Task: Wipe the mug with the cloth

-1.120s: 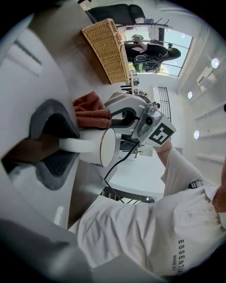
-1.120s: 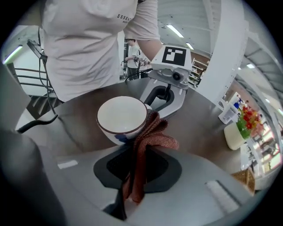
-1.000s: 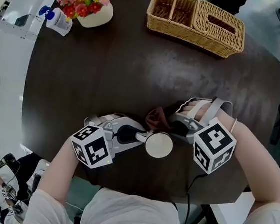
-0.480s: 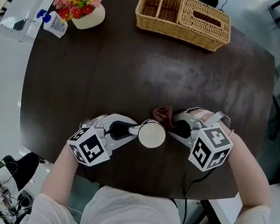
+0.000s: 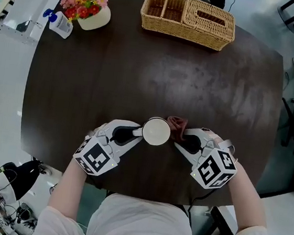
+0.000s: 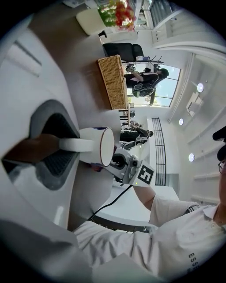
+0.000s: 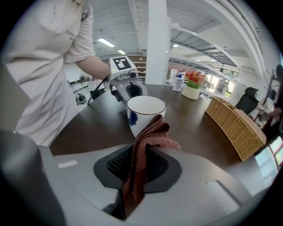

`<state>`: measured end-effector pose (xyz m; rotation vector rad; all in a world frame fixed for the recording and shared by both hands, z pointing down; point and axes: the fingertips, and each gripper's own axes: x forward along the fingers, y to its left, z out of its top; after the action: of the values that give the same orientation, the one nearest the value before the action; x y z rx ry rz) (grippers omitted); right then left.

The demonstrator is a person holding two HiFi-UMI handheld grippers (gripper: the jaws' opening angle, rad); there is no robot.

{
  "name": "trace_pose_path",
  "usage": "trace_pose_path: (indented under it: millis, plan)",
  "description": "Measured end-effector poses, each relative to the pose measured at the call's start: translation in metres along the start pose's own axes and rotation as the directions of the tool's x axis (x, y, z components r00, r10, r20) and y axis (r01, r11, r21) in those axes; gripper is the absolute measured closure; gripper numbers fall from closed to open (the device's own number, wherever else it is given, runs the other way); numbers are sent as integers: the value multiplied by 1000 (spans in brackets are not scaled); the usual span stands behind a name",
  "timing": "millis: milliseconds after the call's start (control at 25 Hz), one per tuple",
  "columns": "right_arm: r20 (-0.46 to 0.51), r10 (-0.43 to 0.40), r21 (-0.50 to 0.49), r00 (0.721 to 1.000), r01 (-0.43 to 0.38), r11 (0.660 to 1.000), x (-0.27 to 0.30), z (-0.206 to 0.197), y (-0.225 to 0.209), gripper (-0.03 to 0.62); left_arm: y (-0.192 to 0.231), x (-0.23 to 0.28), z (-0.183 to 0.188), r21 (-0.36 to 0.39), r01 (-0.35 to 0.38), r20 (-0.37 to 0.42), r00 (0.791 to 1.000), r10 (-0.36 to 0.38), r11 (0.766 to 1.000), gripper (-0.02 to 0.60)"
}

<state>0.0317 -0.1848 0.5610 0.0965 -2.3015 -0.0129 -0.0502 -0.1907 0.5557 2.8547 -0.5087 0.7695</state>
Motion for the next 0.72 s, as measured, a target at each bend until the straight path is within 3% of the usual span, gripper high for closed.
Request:
trace_pose_path:
  millis: [120, 240, 320, 560, 720]
  plan:
    - [18, -116, 133, 993, 113, 985, -8, -4, -6, 511, -2, -2, 6, -3, -59, 64, 996, 59, 998, 509]
    - [43, -234, 248, 971, 216, 944, -21, -6, -13, 510, -3, -8, 28, -24, -103, 169, 980, 105, 994, 511]
    - [42, -296, 316, 954, 268, 910, -29, -11, -18, 510, -6, -9, 36, -22, -117, 190, 975, 119, 993, 511]
    - [25, -357, 428, 934, 313, 848, -44, -24, -18, 510, -14, -11, 46, -2, -121, 221, 968, 119, 993, 512]
    - [19, -378, 474, 925, 325, 819, -49, -30, -16, 510, -21, -19, 66, -14, -101, 290, 952, 101, 995, 512]
